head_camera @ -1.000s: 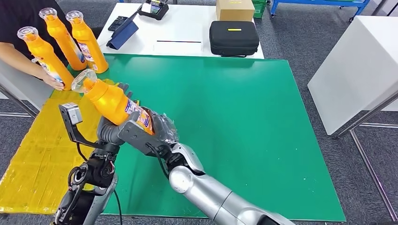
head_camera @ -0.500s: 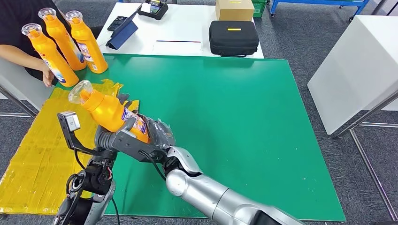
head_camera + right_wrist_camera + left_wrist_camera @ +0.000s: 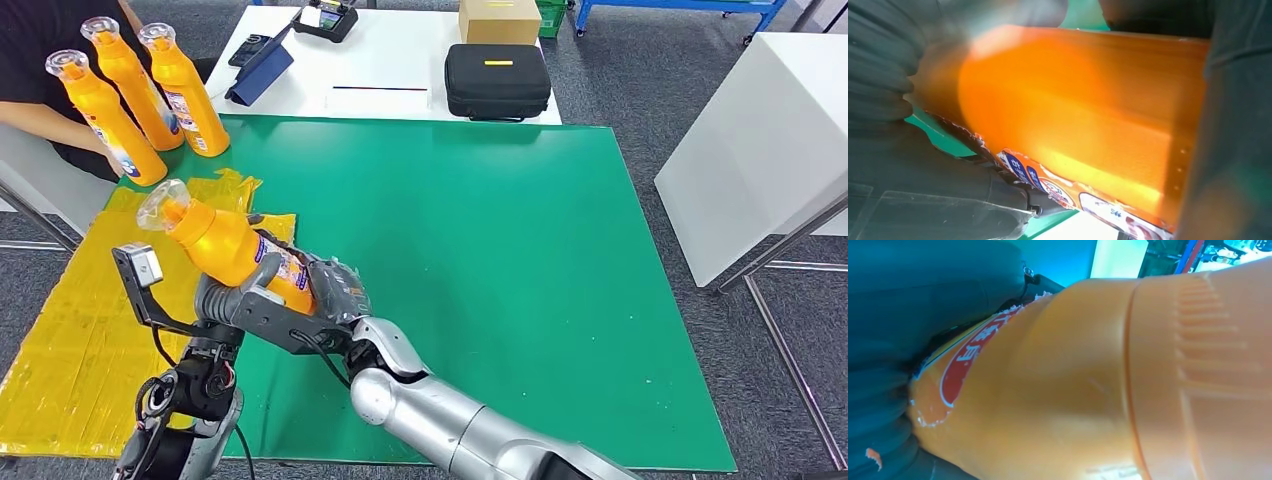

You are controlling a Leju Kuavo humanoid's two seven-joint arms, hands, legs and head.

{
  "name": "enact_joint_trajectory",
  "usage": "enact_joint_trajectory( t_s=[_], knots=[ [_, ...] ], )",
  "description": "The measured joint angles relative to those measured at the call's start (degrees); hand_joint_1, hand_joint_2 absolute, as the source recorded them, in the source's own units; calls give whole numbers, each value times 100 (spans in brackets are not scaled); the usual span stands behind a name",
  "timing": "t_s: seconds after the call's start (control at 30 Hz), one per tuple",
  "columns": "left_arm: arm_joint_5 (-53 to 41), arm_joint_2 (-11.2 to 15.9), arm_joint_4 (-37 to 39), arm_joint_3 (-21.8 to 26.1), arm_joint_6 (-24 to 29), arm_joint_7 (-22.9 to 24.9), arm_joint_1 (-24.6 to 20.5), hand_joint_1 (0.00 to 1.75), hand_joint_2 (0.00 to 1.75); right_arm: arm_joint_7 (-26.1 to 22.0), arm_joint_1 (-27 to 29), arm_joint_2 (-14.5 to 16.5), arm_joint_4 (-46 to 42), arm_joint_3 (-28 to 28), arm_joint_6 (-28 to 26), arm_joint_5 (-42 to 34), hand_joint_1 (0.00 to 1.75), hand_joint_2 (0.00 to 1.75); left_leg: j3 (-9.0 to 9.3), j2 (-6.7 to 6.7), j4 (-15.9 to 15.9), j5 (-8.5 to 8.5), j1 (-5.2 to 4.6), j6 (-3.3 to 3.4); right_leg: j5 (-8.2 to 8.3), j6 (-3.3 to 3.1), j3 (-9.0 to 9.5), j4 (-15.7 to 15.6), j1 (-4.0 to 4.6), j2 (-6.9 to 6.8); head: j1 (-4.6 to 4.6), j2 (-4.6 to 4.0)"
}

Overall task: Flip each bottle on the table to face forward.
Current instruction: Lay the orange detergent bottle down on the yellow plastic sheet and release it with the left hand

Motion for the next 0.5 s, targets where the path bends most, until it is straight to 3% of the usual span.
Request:
enact_joint_trajectory(
  t_s=[0.03, 0.13, 0.17, 0.23, 0.37, 0.43, 0.5],
  knots=[
    [-44, -7, -15, 9, 8, -9, 10, 175, 175, -7, 17, 0, 0, -32, -19, 61, 131, 175, 0, 0, 0, 0, 0, 0, 0, 0, 0, 0, 0, 0, -1, 0],
    [-432, -23, -114, 24, 169, -104, 49, 175, 175, -58, 104, -11, -25, -181, -98, 263, 0, 44, -3, 0, 0, 0, 0, 0, 0, 0, -2, 0, 0, 0, 0, 0],
    [-725, -27, -159, 25, 311, -169, 58, 175, 175, -75, 155, -32, -71, -258, -124, 339, 0, 0, -4, 0, 0, 0, 0, 0, 0, 0, -1, 0, 0, -1, 1, 0],
    [-1688, -28, -263, 63, 835, -336, 56, 175, 175, -76, 338, -132, -271, -488, -144, 527, 0, 0, -6, -5, 0, 0, 0, 0, 0, 0, 1, 0, 0, -3, 2, 0],
    [-4630, 144, -310, 294, 2451, -405, 33, 175, 175, 1, 915, -476, -1196, -1243, 182, 1024, 0, 0, -10, -8, 0, -2, 0, 0, 0, 0, 1, 0, 1, -3, 1, 0],
    [-5652, 275, -202, 445, 2928, -341, 33, 175, 175, 9, 1159, -612, -1734, -1623, 405, 1191, 0, 0, -9, -10, -1, -1, 1, 0, -1, 0, 1, 0, 1, -6, 0, 0],
    [-6078, 366, -56, 582, 3132, -326, 39, 175, 175, 9, 1347, -705, -2158, -1904, 536, 1257, 0, 0, -9, -11, -1, -1, 2, -1, -2, 0, 1, 0, 2, -7, 1, 0]
  ],
)
